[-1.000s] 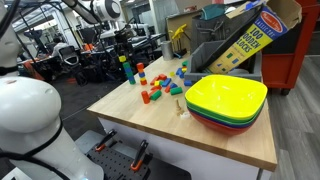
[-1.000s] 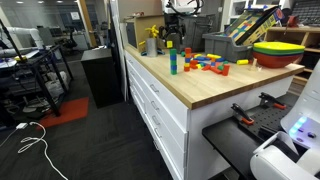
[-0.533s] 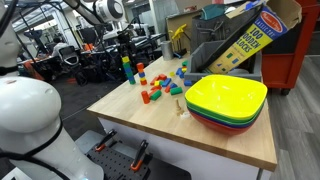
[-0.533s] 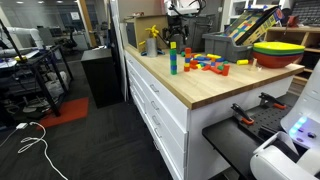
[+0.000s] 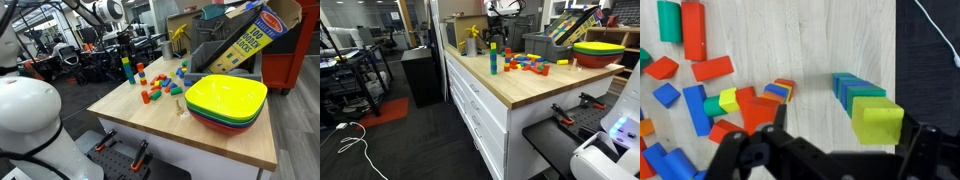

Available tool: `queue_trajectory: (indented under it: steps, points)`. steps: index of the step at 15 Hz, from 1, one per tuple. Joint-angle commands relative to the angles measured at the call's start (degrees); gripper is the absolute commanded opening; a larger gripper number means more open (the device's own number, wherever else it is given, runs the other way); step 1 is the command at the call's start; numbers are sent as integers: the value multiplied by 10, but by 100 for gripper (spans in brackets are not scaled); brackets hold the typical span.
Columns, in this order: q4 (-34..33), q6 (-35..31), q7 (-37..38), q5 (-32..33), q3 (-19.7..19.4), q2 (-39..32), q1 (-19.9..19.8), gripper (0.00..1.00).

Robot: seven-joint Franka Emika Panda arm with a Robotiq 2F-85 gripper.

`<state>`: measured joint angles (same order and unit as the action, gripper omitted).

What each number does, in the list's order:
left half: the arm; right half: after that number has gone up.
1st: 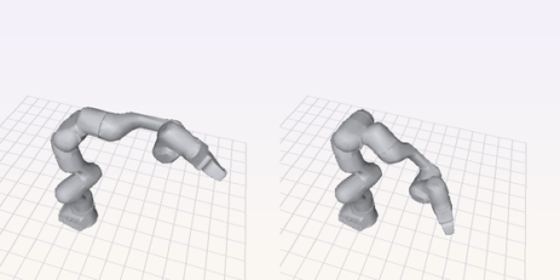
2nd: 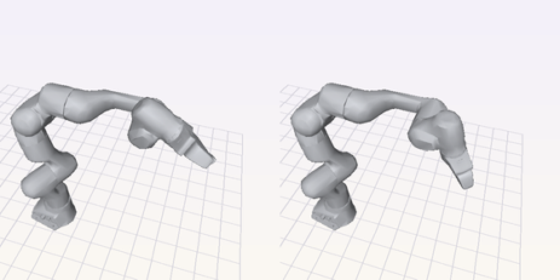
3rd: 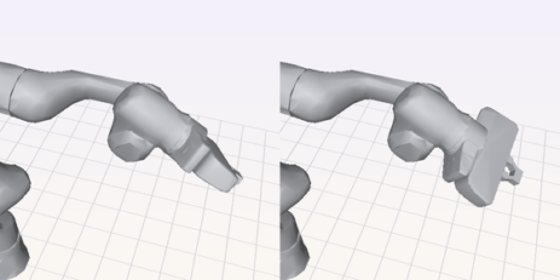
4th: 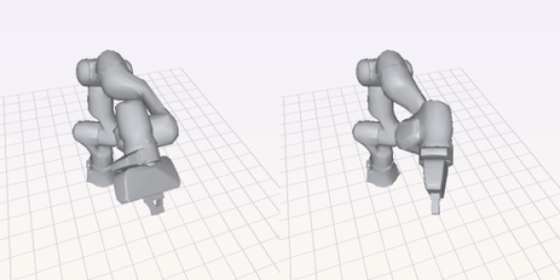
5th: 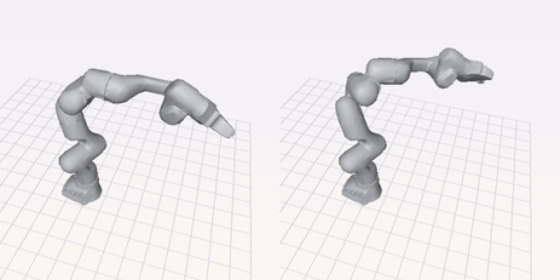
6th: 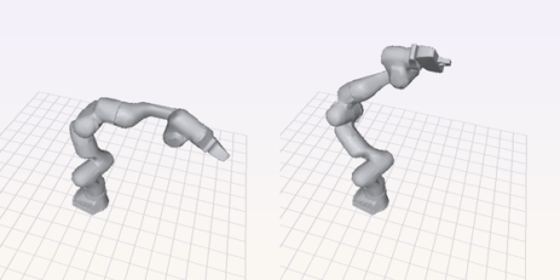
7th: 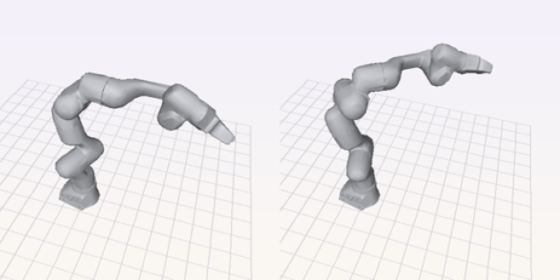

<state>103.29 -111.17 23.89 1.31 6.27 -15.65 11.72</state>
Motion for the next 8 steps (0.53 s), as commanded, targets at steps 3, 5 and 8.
queue_trajectory:
  steps: [3, 5, 8]
  points:
    - [12, -7, 1, -4, -1, 9, 0, 100]
    - [13, -7, 1, -5, -2, 9, 0, 100]
    - [14, -8, 1, -6, -2, 9, 0, 100]
